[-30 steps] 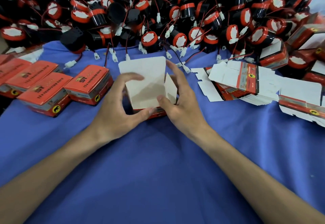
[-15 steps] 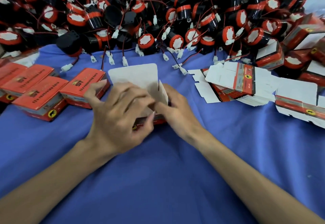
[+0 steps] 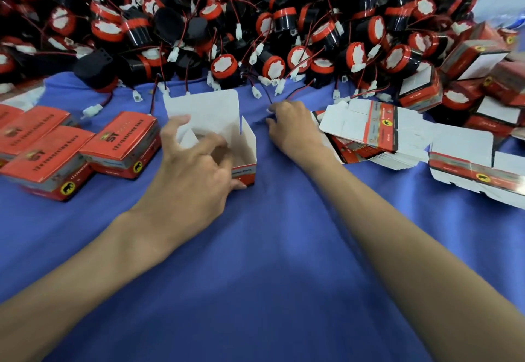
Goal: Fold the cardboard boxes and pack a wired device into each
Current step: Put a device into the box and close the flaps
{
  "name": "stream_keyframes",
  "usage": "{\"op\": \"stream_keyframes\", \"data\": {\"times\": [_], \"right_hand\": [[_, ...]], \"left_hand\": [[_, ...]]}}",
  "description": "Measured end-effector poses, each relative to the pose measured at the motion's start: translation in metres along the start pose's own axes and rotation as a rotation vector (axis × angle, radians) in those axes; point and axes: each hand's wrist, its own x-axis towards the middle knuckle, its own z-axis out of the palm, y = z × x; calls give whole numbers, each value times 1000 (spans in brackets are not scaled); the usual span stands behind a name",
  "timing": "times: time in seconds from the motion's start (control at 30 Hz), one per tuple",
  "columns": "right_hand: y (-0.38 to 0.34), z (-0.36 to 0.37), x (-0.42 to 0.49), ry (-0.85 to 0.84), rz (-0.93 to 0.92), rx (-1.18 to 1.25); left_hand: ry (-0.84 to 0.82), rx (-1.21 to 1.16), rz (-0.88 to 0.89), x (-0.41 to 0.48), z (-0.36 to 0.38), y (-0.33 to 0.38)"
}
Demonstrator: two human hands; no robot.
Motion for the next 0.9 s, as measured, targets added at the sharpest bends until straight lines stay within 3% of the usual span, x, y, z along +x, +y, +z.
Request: {"op": "stream_keyframes", "data": {"times": [0.07, 0.23, 0.43, 0.53, 0.6, 0.73, 0.83, 0.9], "right_hand": [[-1, -3, -7, 73, -28, 35], [-10, -39, -3, -22, -62, 85], [-15, -123, -1, -38, -51, 708], [-13, -152, -11, -36, -127, 1080], [-12, -163, -19, -57, -194, 1169], [-19, -176, -29, -78, -294, 1135], [-29, -175, -30, -90, -288, 1160], [-34, -172, -29, -97, -289, 1153]], "left_hand": [[-33, 9, 31, 6, 0, -1], [-295, 98, 31, 32, 3, -7], [-336, 112, -2, 50, 15, -6], [-335, 99, -16, 54, 17, -11], [-304, 68, -34, 58, 18, -15], [-293, -201, -63, 61, 14, -18], [-357, -391, 79, 59, -3, -27], [-384, -720, 172, 58, -23, -35]]}}
